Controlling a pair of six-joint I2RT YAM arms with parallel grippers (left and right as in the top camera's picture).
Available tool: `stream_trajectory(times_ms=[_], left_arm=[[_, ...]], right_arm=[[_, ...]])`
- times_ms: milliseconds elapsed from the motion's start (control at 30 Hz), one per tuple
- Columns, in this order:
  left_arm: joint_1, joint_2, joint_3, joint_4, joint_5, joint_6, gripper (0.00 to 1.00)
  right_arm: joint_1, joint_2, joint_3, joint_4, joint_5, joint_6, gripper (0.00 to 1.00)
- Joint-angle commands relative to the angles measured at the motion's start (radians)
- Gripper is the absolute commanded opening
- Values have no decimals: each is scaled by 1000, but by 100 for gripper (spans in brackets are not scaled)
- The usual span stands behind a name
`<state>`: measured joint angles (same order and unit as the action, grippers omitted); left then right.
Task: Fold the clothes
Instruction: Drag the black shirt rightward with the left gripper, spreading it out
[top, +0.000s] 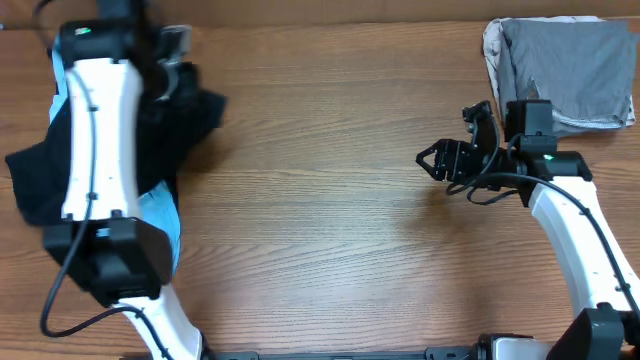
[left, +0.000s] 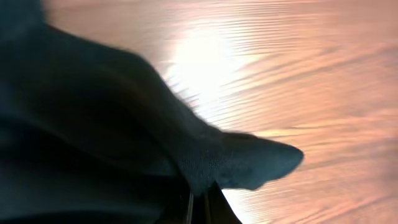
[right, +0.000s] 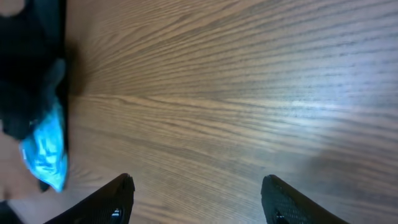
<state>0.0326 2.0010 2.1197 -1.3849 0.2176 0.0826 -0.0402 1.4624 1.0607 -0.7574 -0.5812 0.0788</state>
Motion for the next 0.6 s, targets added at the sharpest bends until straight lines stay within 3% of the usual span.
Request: stream_trajectory(times_ms=[0,300,567], left_arm=[[-135,-7,32,21,45,22,4],[-337,-7,119,139,44,-51,4],[-392,-7,247,244,220,-71,4]], right_arm=[[-32,-64,51,-24,-57,3,69],[-84,-172,55,-97,-49,0,73],[-85,-173,55,-108,-49,3,74]])
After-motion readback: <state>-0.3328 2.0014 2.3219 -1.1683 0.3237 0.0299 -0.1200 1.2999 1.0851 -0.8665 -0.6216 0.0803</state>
